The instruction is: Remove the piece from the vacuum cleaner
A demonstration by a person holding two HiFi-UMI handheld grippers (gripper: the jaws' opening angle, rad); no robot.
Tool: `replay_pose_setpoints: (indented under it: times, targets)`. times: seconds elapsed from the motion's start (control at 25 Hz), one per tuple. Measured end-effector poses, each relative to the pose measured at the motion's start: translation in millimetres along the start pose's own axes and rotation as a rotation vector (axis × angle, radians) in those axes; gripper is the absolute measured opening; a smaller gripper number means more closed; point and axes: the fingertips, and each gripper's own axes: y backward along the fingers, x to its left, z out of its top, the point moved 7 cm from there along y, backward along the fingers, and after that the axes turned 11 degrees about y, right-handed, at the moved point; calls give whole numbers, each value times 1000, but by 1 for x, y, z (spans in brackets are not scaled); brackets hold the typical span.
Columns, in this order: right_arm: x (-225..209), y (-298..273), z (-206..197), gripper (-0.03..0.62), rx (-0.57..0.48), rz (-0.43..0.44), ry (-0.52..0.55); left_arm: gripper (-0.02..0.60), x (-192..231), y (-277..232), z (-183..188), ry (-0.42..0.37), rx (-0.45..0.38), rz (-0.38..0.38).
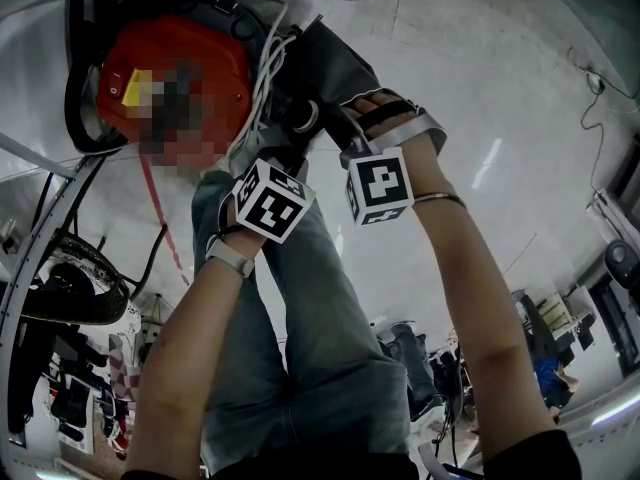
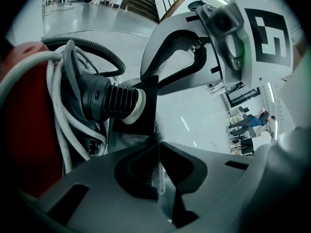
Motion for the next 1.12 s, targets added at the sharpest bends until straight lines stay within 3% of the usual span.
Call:
replay_pose_setpoints:
  times: [0.72,0.88,1.12]
  targets:
    - [7,5,-7,67,-16,29,-83,34,-6,-2,6,11,-6,-49]
    - [36,7,-23,60,11,82,-114,33,-19,-9,-1,-38,29,-61]
    - [85,19,-40,52,53,97,-262,32,-36,-21,-7,-105,56,-76]
